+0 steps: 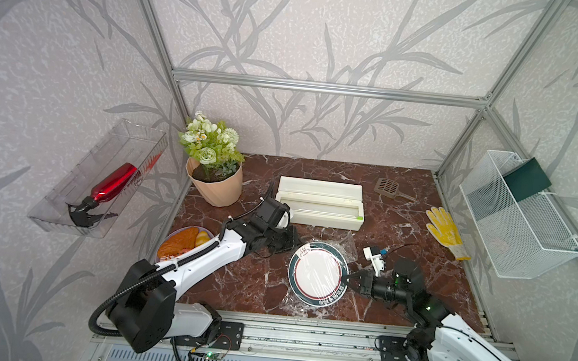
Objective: Wrap the plate with plastic wrap
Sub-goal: Cover the plate with plastic wrap.
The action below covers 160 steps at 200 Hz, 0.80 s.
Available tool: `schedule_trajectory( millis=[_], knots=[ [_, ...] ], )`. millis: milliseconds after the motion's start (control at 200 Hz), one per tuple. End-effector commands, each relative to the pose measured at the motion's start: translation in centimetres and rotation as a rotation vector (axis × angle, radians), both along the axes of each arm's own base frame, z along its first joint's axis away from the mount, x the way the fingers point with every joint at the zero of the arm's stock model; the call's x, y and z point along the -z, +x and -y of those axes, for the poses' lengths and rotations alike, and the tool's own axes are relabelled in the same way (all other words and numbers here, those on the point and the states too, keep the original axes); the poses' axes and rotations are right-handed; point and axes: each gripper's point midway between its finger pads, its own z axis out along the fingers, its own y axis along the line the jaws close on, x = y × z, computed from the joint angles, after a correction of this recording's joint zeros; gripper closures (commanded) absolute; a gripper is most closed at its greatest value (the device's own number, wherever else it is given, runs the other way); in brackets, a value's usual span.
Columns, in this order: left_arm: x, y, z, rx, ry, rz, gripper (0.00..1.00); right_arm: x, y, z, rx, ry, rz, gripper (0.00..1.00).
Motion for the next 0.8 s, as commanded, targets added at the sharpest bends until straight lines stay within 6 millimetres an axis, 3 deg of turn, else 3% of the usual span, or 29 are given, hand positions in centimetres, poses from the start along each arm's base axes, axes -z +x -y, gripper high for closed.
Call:
schedule_trajectory(
  millis=[0, 210, 485, 795],
  knots=[
    [-1.5, -2.0, 2.4, 0.073, -0.143, -0.023, 0.84, -4.3, 2.0, -0.1, 0.053, 0.072, 0.124, 1.00],
    [-1.8, -2.6, 2.3, 0.067, -0.196, -0.018, 0.84, -5.3, 2.8, 0.3, 0.078, 0.106, 0.142, 1.00],
    [-0.8, -2.0, 1.6, 0.016, -0.220, -0.051, 0.84, -6.2, 2.2, 0.3, 0.057, 0.141, 0.175, 1.00],
    [-1.1, -2.1, 1.5, 0.004, -0.244, -0.055, 0.85, -6.5, 2.0, 0.7, 0.065, 0.145, 0.193, 1.00]
  ],
)
